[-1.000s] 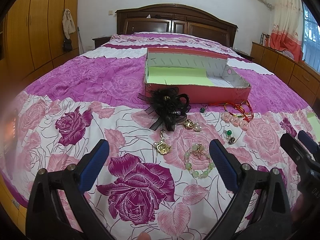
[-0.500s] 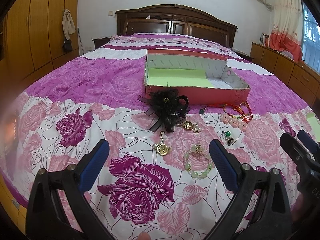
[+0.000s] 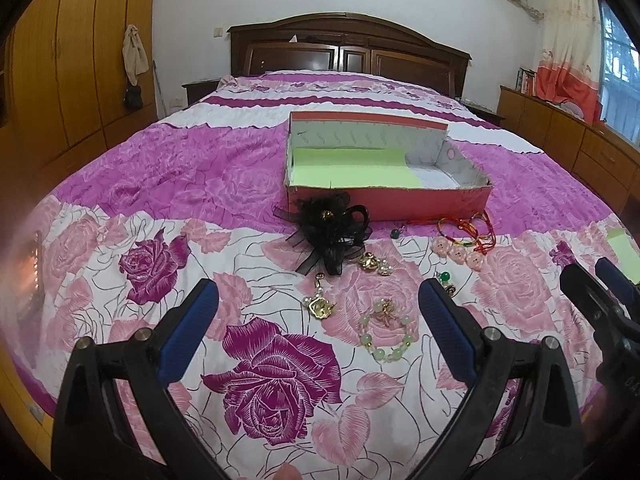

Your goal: Organize jewelry

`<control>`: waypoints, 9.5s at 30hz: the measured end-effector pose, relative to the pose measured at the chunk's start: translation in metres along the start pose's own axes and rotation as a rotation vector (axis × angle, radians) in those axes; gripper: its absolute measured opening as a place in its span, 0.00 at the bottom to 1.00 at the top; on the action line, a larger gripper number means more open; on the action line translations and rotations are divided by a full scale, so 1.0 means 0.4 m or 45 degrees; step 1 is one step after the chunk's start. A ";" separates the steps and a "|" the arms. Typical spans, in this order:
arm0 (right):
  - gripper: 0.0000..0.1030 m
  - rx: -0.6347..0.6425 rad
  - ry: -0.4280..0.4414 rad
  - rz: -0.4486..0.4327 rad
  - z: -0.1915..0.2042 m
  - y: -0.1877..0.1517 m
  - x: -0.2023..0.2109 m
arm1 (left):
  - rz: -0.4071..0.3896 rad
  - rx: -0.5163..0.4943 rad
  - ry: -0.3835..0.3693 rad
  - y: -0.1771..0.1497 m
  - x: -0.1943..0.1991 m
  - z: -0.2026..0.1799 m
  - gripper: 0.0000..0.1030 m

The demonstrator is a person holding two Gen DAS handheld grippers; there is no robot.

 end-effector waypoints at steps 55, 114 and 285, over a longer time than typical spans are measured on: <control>0.57 -0.230 -0.028 0.491 -0.208 0.049 -0.443 | 0.269 0.083 -0.091 0.095 -0.334 0.020 0.74; 0.07 -0.023 0.159 0.123 -0.007 0.311 -0.199 | -0.069 -0.129 -0.189 0.317 -0.108 -0.047 0.15; 0.40 0.243 0.172 0.566 0.043 0.009 -0.350 | 0.342 0.000 -0.227 -0.013 -0.206 0.039 0.17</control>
Point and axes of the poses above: each gripper's, at about its wrist camera, not at the fingertips, and x roughly against the way its jaws point, z to its left, y to its top, the point moved 9 cm from there along -x, roughly the way its jaws point, and after that the axes turned 10 degrees about z, right-handed, at the moved point
